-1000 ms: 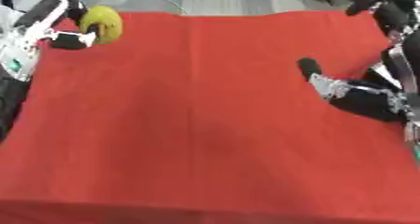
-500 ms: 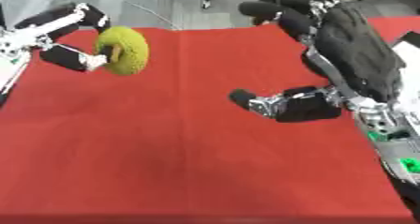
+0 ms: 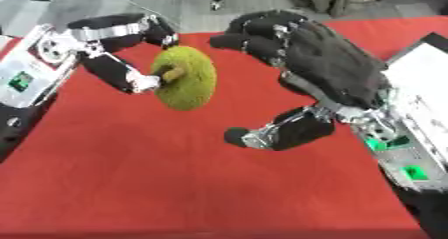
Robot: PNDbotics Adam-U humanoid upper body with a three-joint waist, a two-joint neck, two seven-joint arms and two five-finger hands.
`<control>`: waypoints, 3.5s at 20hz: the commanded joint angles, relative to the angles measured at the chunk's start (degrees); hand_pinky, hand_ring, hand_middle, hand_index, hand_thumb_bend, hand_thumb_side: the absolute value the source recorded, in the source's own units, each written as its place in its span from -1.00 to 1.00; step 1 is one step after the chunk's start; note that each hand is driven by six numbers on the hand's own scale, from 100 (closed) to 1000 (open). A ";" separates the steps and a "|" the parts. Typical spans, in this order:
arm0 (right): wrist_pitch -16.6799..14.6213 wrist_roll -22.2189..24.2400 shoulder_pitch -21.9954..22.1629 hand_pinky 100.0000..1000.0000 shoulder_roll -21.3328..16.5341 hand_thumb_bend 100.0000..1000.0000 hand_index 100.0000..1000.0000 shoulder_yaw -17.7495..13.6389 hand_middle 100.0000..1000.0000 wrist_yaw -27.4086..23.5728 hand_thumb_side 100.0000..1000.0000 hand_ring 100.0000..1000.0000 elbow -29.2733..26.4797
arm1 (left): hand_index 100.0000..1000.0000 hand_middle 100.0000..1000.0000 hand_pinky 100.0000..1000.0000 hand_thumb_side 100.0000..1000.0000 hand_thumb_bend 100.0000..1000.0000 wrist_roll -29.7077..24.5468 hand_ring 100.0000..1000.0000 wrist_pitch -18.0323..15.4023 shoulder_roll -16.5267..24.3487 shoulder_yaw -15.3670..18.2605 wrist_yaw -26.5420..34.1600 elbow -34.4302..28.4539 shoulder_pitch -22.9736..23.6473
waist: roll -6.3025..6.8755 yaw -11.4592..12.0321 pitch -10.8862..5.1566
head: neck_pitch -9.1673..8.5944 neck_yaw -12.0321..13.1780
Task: Pick up the objects with one hand, pass them to the other hand, and then place them into the box on the other side of the table.
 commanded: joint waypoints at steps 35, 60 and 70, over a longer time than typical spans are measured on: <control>4.26 -15.80 -0.96 0.14 4.45 -0.94 -0.66 2.46 -0.62 5.64 -0.68 0.07 8.22 | 0.14 -0.03 0.34 -0.02 -1.00 -5.69 0.02 2.99 -1.09 1.23 2.99 -0.73 -2.29 | 0.51 0.91 -0.99 | -0.15 -1.97; 25.67 -30.74 6.43 -0.18 -12.52 -0.56 -0.59 -15.20 -0.63 -6.25 -0.67 -0.02 13.94 | 0.29 0.07 0.39 0.40 -0.70 13.43 0.08 -0.39 6.04 32.67 1.80 12.45 15.55 | -0.77 0.94 -1.21 | -0.15 -17.74; 31.19 -35.33 6.11 0.15 -20.26 0.23 0.39 -23.71 -0.08 -18.57 -0.67 0.40 47.25 | 0.28 0.06 0.39 0.36 -0.72 20.84 0.08 0.93 -2.32 43.99 2.39 -2.75 30.40 | -0.65 3.17 -1.04 | -0.15 -22.40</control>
